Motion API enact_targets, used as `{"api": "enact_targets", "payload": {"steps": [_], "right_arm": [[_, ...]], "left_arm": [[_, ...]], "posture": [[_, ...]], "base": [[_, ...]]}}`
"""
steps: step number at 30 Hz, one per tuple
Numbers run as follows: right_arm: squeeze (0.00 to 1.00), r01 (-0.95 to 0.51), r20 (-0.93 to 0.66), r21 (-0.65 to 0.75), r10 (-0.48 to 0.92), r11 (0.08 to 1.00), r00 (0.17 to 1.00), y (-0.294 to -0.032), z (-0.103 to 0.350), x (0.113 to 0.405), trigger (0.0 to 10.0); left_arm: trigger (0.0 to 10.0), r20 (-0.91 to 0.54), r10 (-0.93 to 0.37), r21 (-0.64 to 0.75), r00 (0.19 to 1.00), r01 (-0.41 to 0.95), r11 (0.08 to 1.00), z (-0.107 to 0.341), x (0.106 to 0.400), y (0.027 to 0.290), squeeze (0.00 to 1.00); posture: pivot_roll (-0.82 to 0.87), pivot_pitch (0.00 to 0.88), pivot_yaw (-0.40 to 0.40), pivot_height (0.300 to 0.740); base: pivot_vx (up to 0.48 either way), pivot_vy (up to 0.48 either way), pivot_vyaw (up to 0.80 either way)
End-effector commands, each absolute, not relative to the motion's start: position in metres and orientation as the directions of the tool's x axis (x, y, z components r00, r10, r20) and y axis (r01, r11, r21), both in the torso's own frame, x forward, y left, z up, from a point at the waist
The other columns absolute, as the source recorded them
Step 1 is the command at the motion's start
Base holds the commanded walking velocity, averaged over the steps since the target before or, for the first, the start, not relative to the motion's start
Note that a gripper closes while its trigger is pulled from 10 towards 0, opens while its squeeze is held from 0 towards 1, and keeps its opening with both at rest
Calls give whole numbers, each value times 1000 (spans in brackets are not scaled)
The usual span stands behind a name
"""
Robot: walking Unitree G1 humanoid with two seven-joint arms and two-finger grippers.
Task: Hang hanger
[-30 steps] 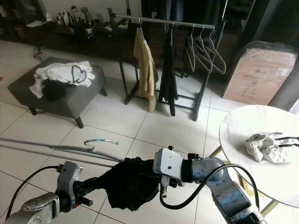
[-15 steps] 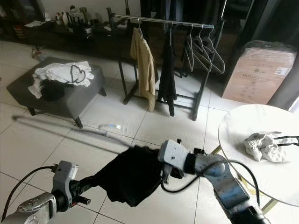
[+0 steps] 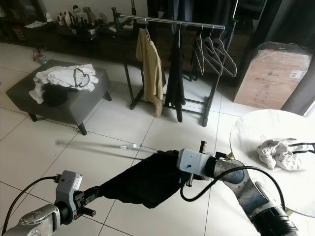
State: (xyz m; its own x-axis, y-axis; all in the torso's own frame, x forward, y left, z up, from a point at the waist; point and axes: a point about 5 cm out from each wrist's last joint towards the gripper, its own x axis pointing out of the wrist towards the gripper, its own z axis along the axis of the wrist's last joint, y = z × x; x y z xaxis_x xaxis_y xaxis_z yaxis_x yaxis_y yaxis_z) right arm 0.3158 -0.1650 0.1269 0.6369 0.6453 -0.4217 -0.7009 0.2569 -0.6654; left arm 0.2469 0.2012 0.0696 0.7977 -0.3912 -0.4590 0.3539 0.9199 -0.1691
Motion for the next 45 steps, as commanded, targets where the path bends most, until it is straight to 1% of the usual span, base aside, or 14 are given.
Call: {"api": "enact_targets", "payload": {"steps": [1, 4, 8, 12, 16, 18, 23, 25, 29, 33, 34, 36, 37, 45], "right_arm": [[0, -660, -411, -707, 611, 254, 676, -177, 132, 321, 0], [0, -654, -355, -695, 648, 299, 674, -176, 134, 321, 0], [0, -666, -386, -701, 649, 256, 656, -182, 130, 319, 0], [0, -712, -348, -631, 707, 308, 615, -185, 131, 316, 0], [0, -733, -444, -659, 701, 167, 559, -193, 127, 312, 0], [0, -729, -479, -673, 677, 125, 559, -197, 125, 313, 0], [0, -734, -498, -672, 674, 98, 546, -201, 125, 313, 0], [0, -731, -536, -680, 640, 59, 550, -207, 124, 315, 0], [0, -729, -546, -683, 631, 46, 551, -210, 124, 315, 0], [0, -723, -594, -691, 577, -8, 561, -222, 124, 317, 0], [0, -723, -594, -691, 577, -8, 561, -222, 124, 317, 0], [0, -755, -596, -655, 631, -24, 497, -213, 123, 312, 0], [0, -755, -596, -655, 631, -24, 497, -213, 123, 312, 0], [0, -800, -549, -599, 747, -38, 375, -182, 115, 299, 0]], "left_arm": [[0, -506, -328, -144, 798, 297, 944, 64, 240, 215, 0], [0, -512, -322, -138, 796, 295, 946, 63, 239, 216, 0], [0, -515, -321, -136, 795, 294, 946, 63, 239, 216, 0], [0, -522, -317, -125, 792, 296, 947, 63, 238, 217, 0], [0, -531, -313, -115, 788, 299, 947, 62, 236, 218, 0], [0, -533, -314, -112, 786, 302, 947, 62, 235, 218, 0], [0, -538, -318, -105, 780, 312, 944, 61, 235, 217, 0], [0, -541, -322, -104, 777, 319, 942, 61, 234, 217, 0], [0, -542, -328, -104, 773, 326, 940, 61, 232, 216, 0], [0, -545, -329, -101, 771, 328, 939, 60, 231, 217, 0], [0, -545, -329, -101, 771, 328, 939, 60, 231, 217, 0], [0, -549, -327, -94, 769, 332, 938, 60, 231, 216, 0], [0, -549, -327, -94, 769, 332, 938, 60, 231, 216, 0], [0, -552, -300, -90, 778, 302, 949, 60, 234, 215, 0]], "posture": [[-47, 138, -5, 740], [-47, 137, -2, 740], [-46, 137, -2, 740], [-44, 139, -3, 740], [-45, 141, -4, 740], [-45, 142, -3, 740], [-44, 146, -4, 740], [-44, 148, -6, 740], [-42, 149, -7, 740], [-47, 151, -9, 740], [-47, 151, -9, 740], [-47, 152, -10, 740], [-47, 152, -10, 740], [-46, 152, -9, 740]], "base": [[0, 0, 0], [0, 0, 0], [0, 0, 0], [0, 0, 0], [0, 0, 0], [0, 0, 0], [0, 0, 0], [0, 0, 0], [0, 0, 0], [0, 0, 0], [0, 0, 0], [0, 0, 0], [0, 0, 0], [0, 0, 0]]}}
